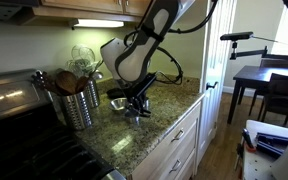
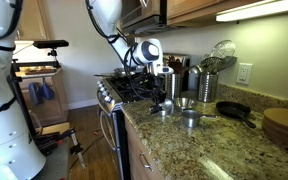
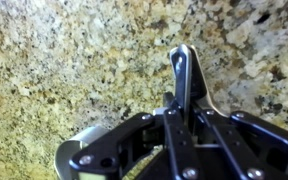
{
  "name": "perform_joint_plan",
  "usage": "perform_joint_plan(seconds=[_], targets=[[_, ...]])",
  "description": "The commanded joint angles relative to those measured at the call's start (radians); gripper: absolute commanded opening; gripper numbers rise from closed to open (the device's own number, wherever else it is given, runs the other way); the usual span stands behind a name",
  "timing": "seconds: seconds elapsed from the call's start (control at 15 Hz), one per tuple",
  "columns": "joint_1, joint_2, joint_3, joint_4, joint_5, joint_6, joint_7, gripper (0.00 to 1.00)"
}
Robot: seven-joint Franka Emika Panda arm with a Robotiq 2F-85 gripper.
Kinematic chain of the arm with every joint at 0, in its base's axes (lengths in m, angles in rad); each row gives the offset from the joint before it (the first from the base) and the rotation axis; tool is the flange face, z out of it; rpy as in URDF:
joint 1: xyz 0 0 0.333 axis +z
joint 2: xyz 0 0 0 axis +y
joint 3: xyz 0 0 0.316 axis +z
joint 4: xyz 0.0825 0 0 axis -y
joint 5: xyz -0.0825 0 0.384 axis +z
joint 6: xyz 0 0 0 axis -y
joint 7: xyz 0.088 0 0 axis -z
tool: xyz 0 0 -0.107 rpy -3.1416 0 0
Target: Stack the cups
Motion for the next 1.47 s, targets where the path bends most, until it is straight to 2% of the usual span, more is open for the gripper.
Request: perform_joint_plan(seconds=[0.0,0.13,0.27,0.8,1.4], targets=[[0.014,0.009,-0.008,0.013,-0.024,-0.033,-0.018,0.12],[0.015,0.012,-0.008,0.014,-0.025,-0.035,-0.021,0.37],[0.017,0.014,-0.008,0.014,-0.025,-0.036,-0.023,0.47],[0.021,0.004,-0.010,0.012,-0.023,-0.037,-0.015,0.98],[0.009,-0.047,-0.030,-0.004,0.002,-0.034,0.037,1.00]])
